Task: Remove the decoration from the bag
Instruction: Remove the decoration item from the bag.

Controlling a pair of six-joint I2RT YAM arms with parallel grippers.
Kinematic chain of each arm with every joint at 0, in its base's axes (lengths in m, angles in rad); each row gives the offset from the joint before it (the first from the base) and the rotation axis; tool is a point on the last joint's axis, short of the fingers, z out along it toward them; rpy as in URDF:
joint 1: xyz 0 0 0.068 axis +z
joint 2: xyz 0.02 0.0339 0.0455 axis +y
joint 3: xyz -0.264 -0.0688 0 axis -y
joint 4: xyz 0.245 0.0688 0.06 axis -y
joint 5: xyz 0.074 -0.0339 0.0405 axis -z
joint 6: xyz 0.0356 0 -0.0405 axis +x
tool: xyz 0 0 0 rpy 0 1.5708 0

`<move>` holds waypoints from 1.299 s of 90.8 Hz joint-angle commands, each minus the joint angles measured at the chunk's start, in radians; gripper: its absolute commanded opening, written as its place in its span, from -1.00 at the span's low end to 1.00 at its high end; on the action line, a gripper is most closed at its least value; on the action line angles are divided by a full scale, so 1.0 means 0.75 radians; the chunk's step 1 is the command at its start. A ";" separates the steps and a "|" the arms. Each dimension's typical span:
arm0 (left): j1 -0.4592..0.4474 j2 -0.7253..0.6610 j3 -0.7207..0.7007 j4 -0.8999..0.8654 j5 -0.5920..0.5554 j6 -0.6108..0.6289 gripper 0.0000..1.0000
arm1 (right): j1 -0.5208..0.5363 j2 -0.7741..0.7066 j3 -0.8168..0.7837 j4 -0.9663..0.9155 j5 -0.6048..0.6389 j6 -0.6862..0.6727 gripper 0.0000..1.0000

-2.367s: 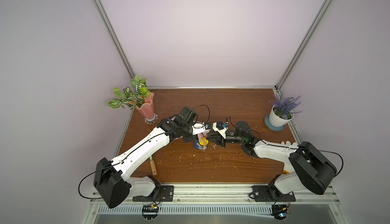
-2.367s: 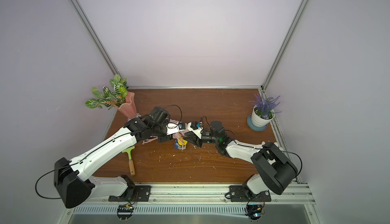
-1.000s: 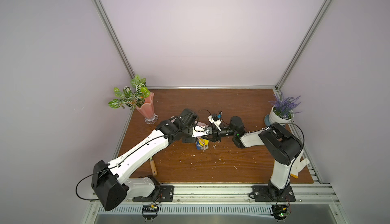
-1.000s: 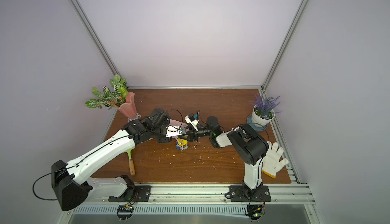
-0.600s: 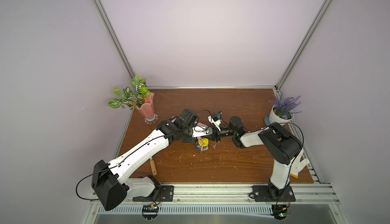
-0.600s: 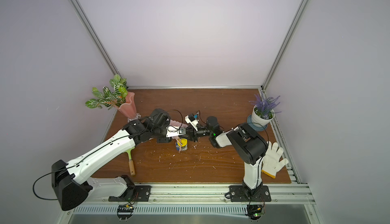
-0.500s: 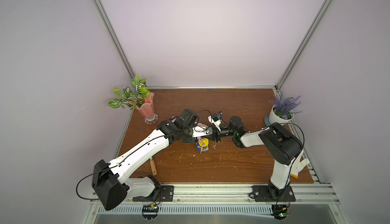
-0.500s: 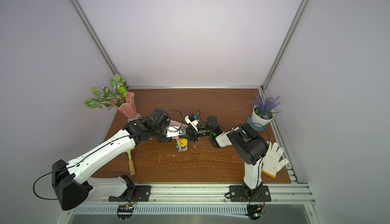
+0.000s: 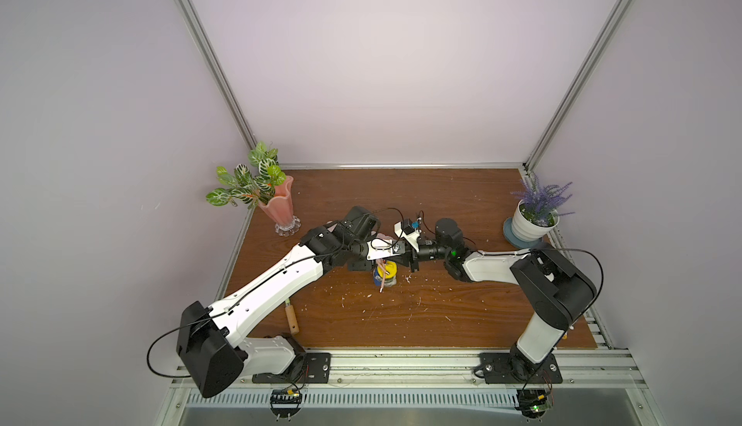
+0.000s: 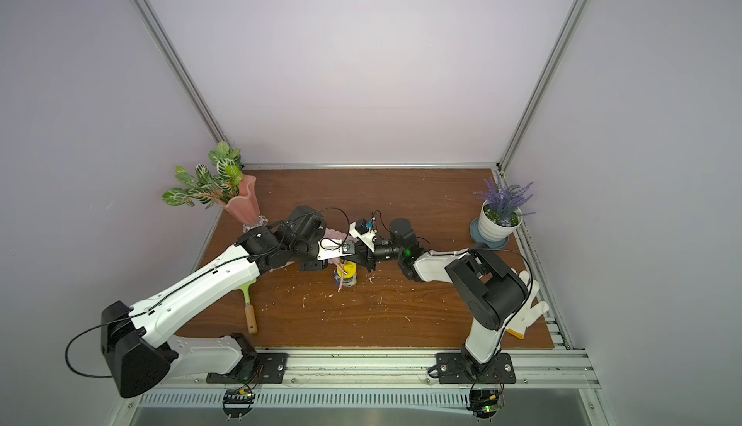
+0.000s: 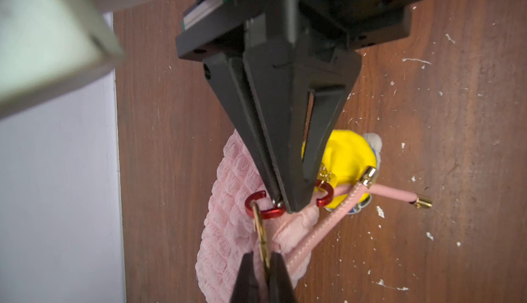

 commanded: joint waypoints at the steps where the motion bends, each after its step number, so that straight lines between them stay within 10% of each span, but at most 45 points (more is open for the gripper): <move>1: -0.012 0.016 0.048 0.000 -0.014 -0.037 -1.00 | 0.019 -0.073 0.011 -0.055 0.046 -0.116 -0.89; 66: 0.076 0.006 0.073 -0.029 0.213 -0.194 -1.00 | 0.162 -0.365 -0.011 -0.613 0.444 -0.783 -1.00; 118: 0.144 -0.034 0.080 -0.049 0.234 -0.249 -1.00 | 0.127 -0.373 -0.117 -0.443 0.343 -0.540 -1.00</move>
